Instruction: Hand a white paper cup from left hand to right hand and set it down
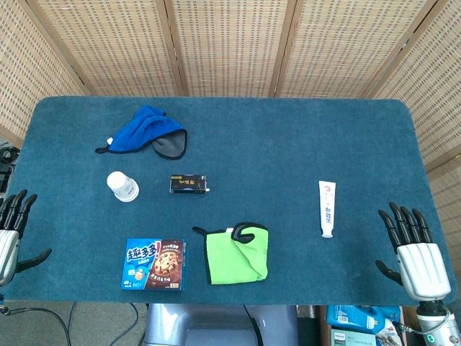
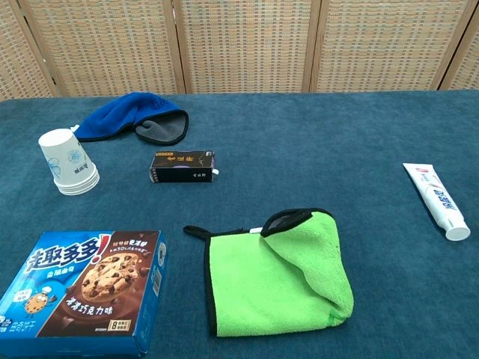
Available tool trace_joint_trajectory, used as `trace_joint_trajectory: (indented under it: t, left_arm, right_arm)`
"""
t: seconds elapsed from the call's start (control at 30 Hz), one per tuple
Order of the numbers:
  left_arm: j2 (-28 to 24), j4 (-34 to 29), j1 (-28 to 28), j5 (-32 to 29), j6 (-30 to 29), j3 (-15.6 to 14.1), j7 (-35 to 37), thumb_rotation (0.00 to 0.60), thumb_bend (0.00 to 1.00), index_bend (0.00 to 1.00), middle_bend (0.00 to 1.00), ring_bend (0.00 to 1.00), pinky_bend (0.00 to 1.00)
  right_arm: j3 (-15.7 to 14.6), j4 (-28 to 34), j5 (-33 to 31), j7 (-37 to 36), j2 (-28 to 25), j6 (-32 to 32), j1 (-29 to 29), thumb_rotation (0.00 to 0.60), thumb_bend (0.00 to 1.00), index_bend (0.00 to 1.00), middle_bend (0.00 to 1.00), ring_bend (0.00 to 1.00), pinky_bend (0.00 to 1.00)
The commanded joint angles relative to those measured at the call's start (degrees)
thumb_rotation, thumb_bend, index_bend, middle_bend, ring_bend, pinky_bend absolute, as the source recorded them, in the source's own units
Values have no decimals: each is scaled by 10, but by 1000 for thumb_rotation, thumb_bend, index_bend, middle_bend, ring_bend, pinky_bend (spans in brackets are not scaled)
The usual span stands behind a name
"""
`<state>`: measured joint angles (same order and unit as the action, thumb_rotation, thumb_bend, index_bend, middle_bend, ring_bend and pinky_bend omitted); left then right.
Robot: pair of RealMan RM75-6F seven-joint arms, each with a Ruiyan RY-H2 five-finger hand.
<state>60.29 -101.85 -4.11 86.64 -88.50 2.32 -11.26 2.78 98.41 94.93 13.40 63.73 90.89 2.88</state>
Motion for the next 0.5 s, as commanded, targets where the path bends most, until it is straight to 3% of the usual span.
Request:
trace_joint_trajectory:
  t: [0.03,0.2,0.33,0.43,0.5]
  left_arm:
    - [2,4,-1,-1,3,0,-2,600,144,0,0,0,0]
    - [8,21,-12,-4,20,5,1,600,144,0,0,0,0]
    - [21,74,-44,14,49,16,44,600,144,0,0,0,11]
    - [40,137,-77,21,76,31,90,600,144,0,1,33,127]
    - [59,204,-131,25,136,47,136,600,144,2,58,111,209]
  right_arm:
    - [-1,1,-1,0,-1,-3,1,600,0,0,0,0,0]
    - [-3,0,1,-1,-1,-6,2,600,0,0,0,0,0]
    - [-3,-1,2,-3,0,-8,4,600,0,0,0,0,0]
    - [-1,-6,3,-8,5,-11,7,600,0,0,0,0,0]
    - [3,-16,-10,-5,12,-26,14,600,0,0,0,0,0]
